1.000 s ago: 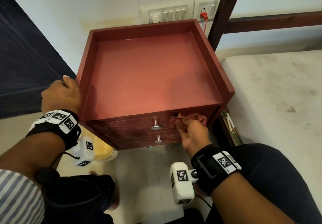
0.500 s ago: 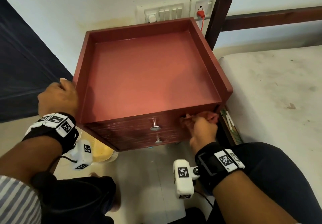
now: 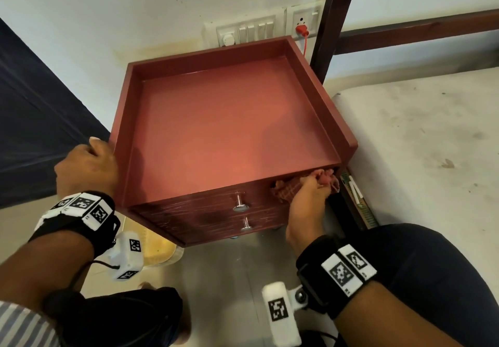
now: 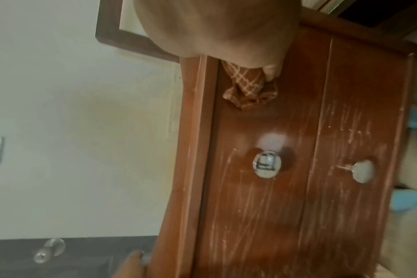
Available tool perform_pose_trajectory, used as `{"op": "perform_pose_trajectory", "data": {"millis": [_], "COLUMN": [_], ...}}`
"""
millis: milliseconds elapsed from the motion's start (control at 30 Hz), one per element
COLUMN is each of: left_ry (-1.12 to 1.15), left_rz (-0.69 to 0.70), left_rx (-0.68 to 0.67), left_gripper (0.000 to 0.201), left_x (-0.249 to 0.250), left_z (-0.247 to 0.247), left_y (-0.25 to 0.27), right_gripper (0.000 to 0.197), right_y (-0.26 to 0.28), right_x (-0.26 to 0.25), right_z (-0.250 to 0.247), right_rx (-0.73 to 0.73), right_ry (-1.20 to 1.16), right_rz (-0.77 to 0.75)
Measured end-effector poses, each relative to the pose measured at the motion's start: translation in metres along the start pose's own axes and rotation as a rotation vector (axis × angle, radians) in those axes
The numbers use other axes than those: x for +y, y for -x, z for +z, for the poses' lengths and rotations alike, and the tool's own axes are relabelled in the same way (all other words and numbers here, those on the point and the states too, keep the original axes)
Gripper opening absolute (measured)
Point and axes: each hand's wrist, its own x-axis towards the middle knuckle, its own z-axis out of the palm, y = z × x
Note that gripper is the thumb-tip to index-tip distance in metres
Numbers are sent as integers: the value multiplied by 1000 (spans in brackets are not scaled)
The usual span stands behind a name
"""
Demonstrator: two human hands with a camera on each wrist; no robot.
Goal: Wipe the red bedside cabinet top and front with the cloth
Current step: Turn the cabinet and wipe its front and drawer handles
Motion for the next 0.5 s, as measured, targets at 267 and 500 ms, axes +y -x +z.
{"op": "perform_pose_trajectory", "data": {"millis": [267, 500], "left_ry": [17, 33], "left_rz": [3, 7], "left_rx": [-14, -10], "left_gripper": [62, 62], "left_x": [-4, -6], "left_z": [3, 5], "left_y": [-4, -4], "right_gripper": [47, 54], "right_y": [-13, -24], "right_x": [2, 29], "right_z": [-5, -10], "right_rx": [-11, -13], "right_ry": [-56, -161], "right_rz": [134, 213]}}
